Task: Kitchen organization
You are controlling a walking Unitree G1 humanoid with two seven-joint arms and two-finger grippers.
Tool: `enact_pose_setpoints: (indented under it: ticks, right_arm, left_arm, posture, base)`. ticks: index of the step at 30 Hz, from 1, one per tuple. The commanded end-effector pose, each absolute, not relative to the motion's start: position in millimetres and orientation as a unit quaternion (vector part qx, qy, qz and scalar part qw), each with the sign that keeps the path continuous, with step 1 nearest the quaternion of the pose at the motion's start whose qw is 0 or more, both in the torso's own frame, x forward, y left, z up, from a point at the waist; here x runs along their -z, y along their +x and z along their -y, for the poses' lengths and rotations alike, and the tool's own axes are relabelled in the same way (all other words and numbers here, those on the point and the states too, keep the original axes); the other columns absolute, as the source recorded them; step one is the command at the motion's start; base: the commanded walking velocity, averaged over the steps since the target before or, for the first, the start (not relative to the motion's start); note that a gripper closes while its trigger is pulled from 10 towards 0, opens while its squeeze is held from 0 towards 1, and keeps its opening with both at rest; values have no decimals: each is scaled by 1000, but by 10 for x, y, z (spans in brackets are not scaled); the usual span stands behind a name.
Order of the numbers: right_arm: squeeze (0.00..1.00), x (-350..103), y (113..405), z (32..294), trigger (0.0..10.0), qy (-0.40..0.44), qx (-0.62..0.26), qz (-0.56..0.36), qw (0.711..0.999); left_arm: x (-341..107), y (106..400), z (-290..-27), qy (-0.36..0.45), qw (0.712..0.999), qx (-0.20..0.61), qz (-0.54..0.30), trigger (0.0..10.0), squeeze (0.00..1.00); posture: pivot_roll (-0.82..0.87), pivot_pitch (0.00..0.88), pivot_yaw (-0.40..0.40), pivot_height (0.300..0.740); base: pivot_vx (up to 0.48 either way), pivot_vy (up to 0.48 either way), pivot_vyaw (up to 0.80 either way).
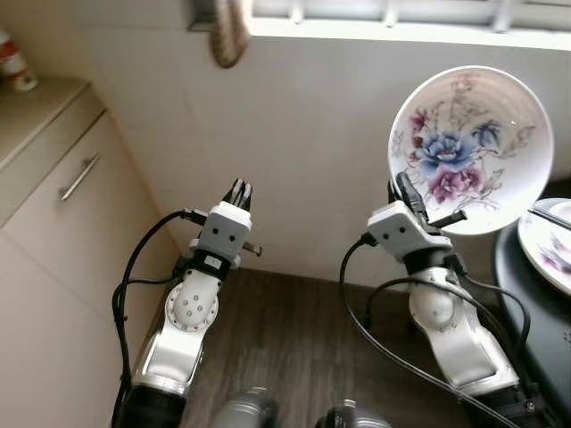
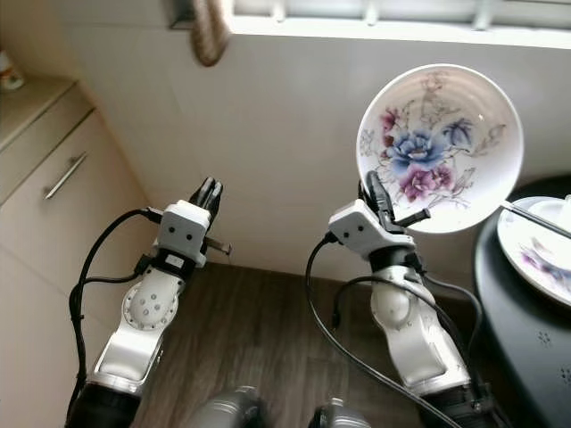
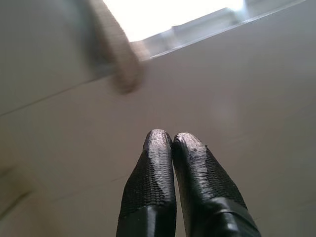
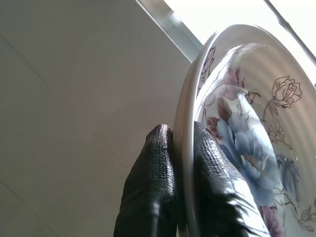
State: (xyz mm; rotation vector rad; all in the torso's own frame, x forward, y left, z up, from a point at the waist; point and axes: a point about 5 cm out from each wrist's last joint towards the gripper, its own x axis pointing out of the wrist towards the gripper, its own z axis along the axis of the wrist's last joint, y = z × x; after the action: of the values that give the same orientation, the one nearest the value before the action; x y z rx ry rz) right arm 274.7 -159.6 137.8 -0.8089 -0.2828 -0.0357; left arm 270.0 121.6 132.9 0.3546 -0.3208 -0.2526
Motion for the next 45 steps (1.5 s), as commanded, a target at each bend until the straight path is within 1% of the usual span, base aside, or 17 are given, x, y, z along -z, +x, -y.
enact_pose_setpoints:
  ticks: [1,12,27,40,41,45]
  right_arm:
    - [0,-1461,2763,1514,0,-390,11,164,906]
    - [0,-1454,2765,1485,0,-386,4,167,907]
    - [0,-1464,2776,1456,0,-388,-1,176,905]
    - [0,-1501,2805,1455,0,-372,4,181,911]
    - [0,-1511,2819,1462,10000,-370,8,180,911]
    - [0,-1546,2828,1459,10000,-369,10,190,910]
  left_arm:
    - [-1330,2695,-1268,183,963,120,159,10000,0]
    - [-1312,2710,-1305,193,963,110,153,10000,0]
    - [-1396,2727,-1371,186,964,86,172,10000,0]
    - [-1454,2755,-1403,180,964,72,184,10000,0]
    - [-1455,2757,-1404,179,964,70,184,10000,0]
    - [-1459,2760,-1403,179,964,69,186,10000,0]
  posture:
    - [128,0,-12,740]
    - [130,0,-11,740]
    - [136,0,-13,740]
    - [140,0,-18,740]
    - [139,0,-18,740]
    - [140,0,-18,740]
  base:
    - [0,0,800]
    - [0,0,800]
    - [0,0,800]
    - [329,0,800]
    - [345,0,800]
    - [347,0,517]
